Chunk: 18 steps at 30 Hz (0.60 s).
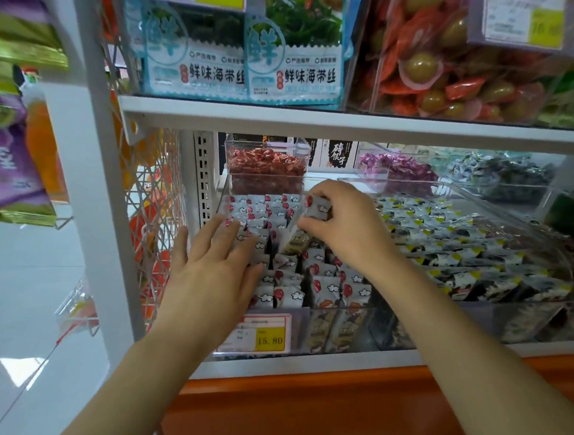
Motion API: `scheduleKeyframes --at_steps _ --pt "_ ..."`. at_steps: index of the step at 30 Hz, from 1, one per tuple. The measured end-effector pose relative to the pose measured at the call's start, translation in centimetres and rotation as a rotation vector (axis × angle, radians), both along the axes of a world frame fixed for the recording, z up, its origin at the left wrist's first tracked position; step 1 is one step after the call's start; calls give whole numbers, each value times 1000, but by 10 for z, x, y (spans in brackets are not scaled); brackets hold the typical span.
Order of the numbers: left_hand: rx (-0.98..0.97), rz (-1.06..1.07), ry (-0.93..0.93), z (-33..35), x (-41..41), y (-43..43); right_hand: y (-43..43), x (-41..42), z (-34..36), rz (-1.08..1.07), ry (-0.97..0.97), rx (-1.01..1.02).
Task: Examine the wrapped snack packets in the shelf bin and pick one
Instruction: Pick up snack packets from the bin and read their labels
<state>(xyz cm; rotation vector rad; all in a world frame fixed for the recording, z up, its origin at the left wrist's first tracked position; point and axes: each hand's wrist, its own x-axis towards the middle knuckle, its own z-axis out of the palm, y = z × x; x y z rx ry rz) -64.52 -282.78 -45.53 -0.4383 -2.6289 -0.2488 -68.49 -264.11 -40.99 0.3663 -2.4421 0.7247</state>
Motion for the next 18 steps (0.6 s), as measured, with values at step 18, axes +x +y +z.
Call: scheduleKeyframes --at_steps 18 --pt "182 -99 9 -9 -9 -2 -21 -41 8 78 -308 244"
